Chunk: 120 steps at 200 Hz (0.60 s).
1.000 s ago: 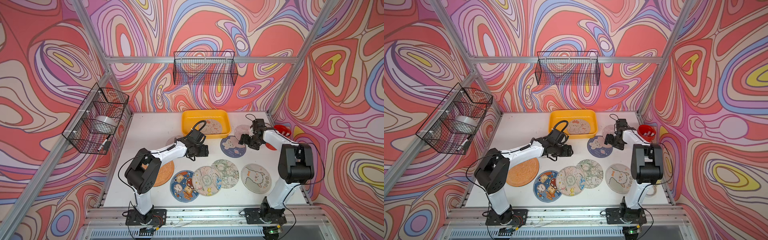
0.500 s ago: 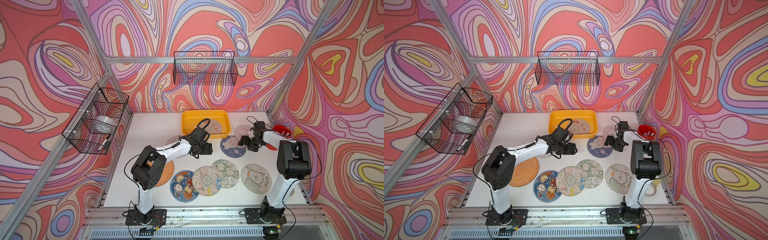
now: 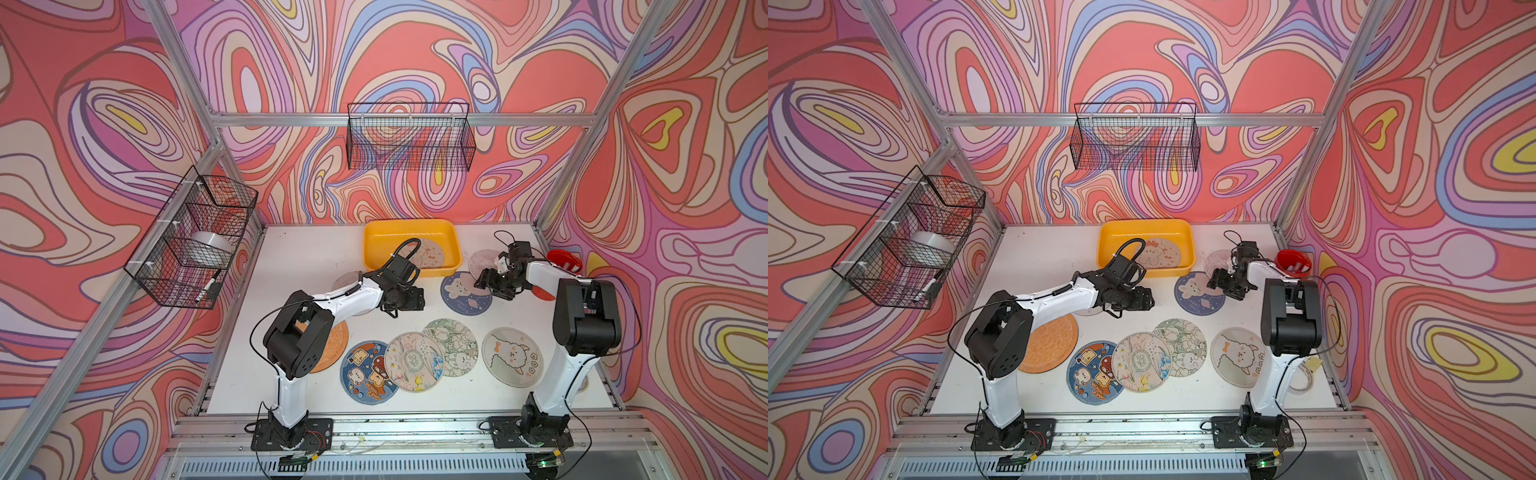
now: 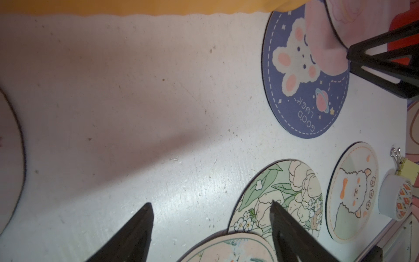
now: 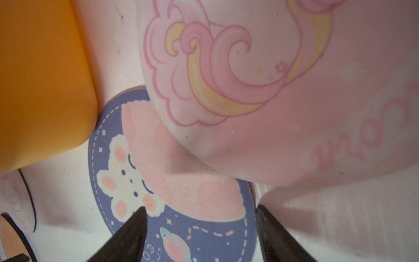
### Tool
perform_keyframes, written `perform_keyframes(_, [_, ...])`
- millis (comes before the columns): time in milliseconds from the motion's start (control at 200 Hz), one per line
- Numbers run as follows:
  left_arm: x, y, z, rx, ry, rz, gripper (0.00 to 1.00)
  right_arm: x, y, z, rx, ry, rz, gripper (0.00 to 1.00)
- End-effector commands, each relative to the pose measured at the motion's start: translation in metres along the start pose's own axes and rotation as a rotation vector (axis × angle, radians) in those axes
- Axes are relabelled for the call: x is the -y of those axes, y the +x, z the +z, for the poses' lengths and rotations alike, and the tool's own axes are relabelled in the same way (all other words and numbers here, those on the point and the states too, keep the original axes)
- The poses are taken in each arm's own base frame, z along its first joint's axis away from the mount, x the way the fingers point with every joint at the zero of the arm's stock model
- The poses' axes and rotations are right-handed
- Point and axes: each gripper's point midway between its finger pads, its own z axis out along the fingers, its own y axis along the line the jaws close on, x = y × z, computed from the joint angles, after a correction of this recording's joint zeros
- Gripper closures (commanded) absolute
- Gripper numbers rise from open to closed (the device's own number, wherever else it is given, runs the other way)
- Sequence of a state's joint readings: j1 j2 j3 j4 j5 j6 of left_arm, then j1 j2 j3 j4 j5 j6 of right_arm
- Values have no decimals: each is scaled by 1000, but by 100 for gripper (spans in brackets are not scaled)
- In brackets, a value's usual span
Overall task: Put the coasters into the storage box
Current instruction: Pick up the coaster from the center of the board.
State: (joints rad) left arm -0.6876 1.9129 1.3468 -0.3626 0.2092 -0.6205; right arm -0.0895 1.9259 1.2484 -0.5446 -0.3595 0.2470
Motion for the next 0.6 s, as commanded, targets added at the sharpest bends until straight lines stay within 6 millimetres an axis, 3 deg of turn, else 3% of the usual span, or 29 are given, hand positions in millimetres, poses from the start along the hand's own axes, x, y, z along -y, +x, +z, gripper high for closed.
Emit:
perform_keyframes(0, [2,2,4,-19,-6,11,18,4,39,10,-122,-15,29,26])
perform_keyframes(140, [2,3,6,-23,-5,9,18,3,47,8,-134,-32,36,32])
perform_keyframes(250, [1,4,7,-25,-9,7,18,4,47,7,-122,-22,37,42])
perform_keyframes(386, [-1,5,6,-23,-15,8,18,4,44,4,-103,-14,42,70])
perform_keyframes(596, [-4,8,5,-26,-23,6,18,2,41,-2,-92,-10,45,94])
